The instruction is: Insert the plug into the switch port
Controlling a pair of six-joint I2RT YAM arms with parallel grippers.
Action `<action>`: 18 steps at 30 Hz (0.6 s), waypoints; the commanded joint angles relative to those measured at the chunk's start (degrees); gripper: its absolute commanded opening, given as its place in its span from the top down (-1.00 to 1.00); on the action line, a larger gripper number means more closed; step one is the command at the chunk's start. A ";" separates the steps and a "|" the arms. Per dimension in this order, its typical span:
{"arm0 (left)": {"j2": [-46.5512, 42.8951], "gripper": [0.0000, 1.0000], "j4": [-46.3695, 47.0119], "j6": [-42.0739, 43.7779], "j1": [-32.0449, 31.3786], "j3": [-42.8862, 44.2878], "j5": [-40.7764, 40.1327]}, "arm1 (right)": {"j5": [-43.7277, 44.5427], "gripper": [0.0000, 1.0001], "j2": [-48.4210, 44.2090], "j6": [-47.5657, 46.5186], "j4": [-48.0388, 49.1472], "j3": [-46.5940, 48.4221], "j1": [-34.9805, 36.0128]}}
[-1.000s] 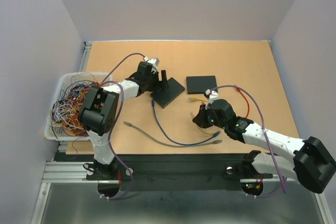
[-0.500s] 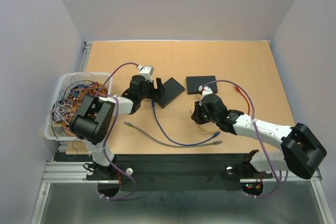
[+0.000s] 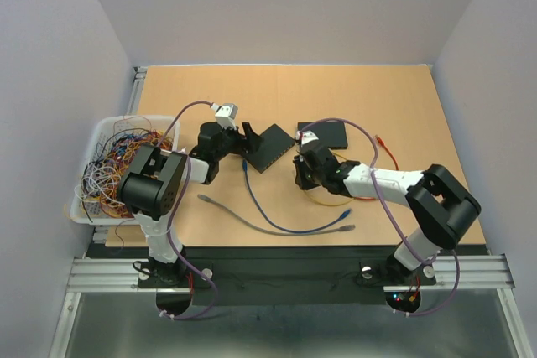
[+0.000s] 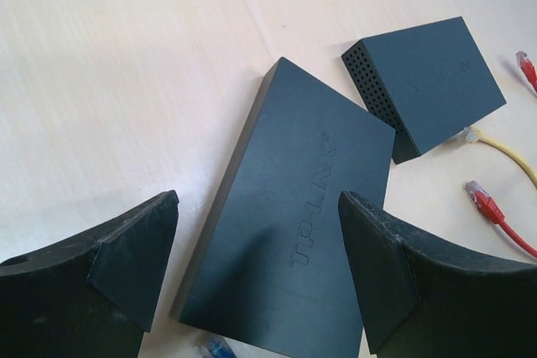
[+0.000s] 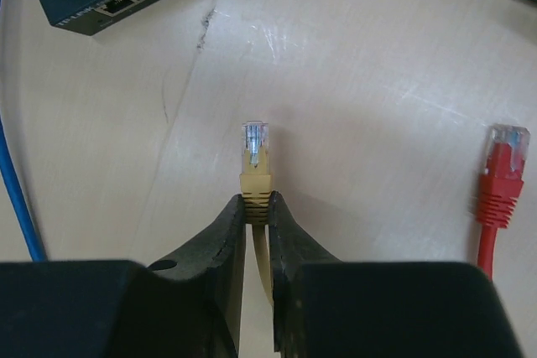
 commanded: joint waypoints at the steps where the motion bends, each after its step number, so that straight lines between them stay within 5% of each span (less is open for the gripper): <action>1: -0.96 -0.77 6.79 -0.18 0.59 -0.92 3.69 | 0.73 0.99 2.21 -2.69 1.97 4.82 1.58; 18: 1.68 -0.77 9.96 -0.44 0.50 -2.50 4.31 | 0.64 0.99 14.52 -5.06 2.06 15.02 3.78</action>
